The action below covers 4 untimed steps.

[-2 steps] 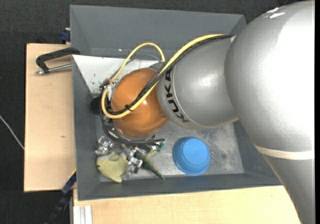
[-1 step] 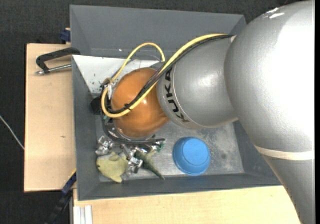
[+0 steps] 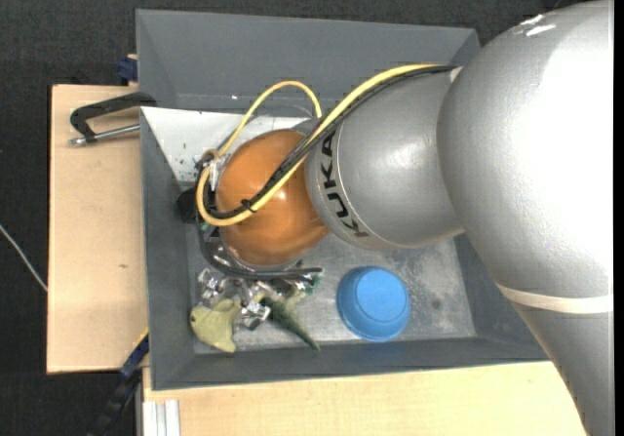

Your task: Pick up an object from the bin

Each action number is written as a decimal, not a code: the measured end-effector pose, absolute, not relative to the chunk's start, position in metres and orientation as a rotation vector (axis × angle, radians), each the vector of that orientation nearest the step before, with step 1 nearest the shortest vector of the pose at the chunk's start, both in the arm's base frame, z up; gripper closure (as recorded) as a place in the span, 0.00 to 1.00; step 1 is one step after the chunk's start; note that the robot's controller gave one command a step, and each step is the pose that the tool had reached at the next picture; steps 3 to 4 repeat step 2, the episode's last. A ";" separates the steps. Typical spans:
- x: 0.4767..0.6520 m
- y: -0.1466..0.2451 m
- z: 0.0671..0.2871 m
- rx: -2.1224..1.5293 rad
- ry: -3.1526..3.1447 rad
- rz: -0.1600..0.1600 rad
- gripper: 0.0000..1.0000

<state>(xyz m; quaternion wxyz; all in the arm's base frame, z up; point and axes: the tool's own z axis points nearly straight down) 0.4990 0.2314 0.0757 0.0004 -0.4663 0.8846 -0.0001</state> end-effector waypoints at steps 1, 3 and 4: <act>0.501 0.233 0.111 -1.457 2.771 0.002 1.00; 0.503 0.236 0.182 -1.453 2.768 0.002 1.00; 0.503 0.236 0.182 -1.453 2.768 0.002 1.00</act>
Offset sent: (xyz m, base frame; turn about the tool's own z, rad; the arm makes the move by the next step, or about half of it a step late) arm 0.0001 0.0000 0.0324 0.0000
